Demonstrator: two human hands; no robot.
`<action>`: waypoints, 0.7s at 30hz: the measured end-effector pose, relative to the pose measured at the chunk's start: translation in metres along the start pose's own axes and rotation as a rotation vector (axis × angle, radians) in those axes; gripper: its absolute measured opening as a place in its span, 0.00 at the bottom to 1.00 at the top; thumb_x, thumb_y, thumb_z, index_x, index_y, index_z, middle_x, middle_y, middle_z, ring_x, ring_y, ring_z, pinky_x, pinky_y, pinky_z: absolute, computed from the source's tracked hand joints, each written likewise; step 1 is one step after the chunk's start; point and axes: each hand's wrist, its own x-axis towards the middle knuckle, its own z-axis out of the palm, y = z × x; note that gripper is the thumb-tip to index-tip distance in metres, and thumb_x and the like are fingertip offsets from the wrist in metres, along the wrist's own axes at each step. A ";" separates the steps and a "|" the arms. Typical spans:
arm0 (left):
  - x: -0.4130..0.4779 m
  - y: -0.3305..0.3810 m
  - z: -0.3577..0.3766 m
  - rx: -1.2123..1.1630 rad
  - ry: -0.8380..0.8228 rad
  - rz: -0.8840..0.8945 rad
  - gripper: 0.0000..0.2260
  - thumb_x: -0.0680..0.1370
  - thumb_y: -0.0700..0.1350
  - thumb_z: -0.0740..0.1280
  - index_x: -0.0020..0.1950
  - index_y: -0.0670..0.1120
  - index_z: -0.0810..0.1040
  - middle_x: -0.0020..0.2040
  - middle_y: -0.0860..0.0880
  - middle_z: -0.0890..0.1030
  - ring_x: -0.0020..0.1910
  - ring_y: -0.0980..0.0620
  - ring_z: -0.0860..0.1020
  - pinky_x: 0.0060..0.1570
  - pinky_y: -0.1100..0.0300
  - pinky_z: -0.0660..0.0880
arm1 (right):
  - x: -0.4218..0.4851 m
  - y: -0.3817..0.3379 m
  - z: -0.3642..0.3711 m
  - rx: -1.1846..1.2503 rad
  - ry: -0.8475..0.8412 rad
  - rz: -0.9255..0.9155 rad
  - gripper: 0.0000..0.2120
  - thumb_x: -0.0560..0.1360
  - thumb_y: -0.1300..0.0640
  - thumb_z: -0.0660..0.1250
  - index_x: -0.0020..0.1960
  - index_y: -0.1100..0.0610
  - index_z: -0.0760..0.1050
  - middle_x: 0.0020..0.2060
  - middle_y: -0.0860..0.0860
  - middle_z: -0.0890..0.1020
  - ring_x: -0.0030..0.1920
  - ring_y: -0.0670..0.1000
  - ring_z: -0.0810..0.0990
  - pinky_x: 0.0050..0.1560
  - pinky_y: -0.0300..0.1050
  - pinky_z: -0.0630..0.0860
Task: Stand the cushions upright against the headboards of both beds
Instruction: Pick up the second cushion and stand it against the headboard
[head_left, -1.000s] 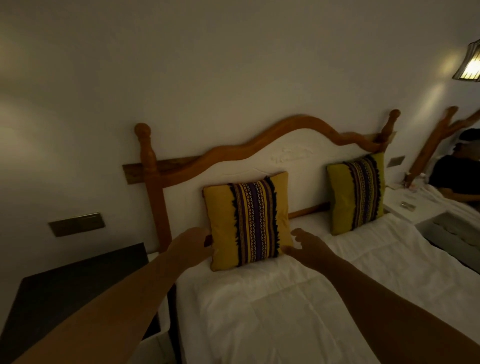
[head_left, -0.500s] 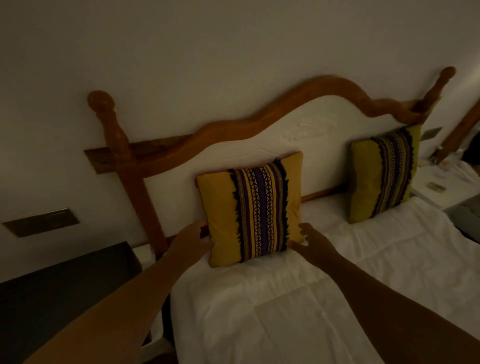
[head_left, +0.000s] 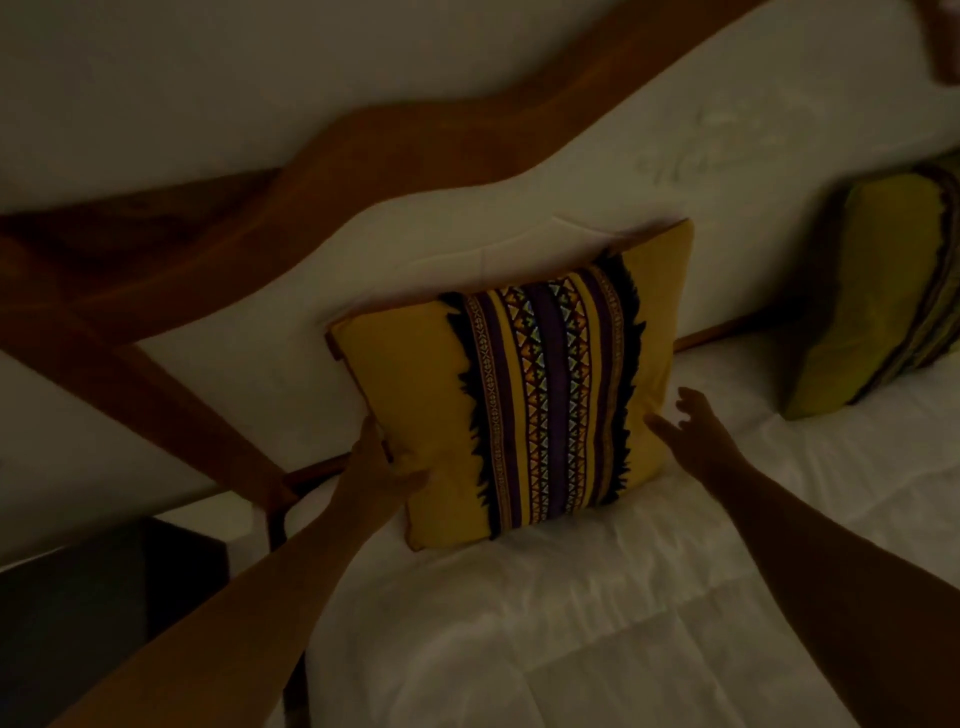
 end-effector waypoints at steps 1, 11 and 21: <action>0.010 -0.005 0.005 -0.029 0.011 0.008 0.55 0.66 0.46 0.82 0.81 0.49 0.46 0.72 0.52 0.64 0.67 0.54 0.67 0.63 0.58 0.67 | 0.015 0.006 0.003 0.024 0.002 0.015 0.39 0.76 0.44 0.69 0.79 0.53 0.55 0.76 0.57 0.66 0.73 0.61 0.69 0.66 0.62 0.73; 0.054 -0.035 0.040 -0.278 0.119 0.016 0.52 0.59 0.54 0.78 0.78 0.49 0.59 0.69 0.48 0.75 0.66 0.47 0.75 0.66 0.44 0.73 | 0.105 0.034 0.042 0.220 -0.069 -0.107 0.43 0.72 0.51 0.76 0.79 0.51 0.55 0.75 0.53 0.69 0.70 0.56 0.72 0.67 0.62 0.72; 0.019 -0.046 0.015 -0.343 0.247 0.011 0.35 0.73 0.44 0.76 0.77 0.49 0.65 0.68 0.51 0.76 0.62 0.54 0.76 0.65 0.55 0.71 | 0.076 0.006 0.053 0.279 -0.094 -0.302 0.47 0.66 0.51 0.78 0.78 0.43 0.57 0.72 0.44 0.71 0.70 0.48 0.73 0.67 0.60 0.72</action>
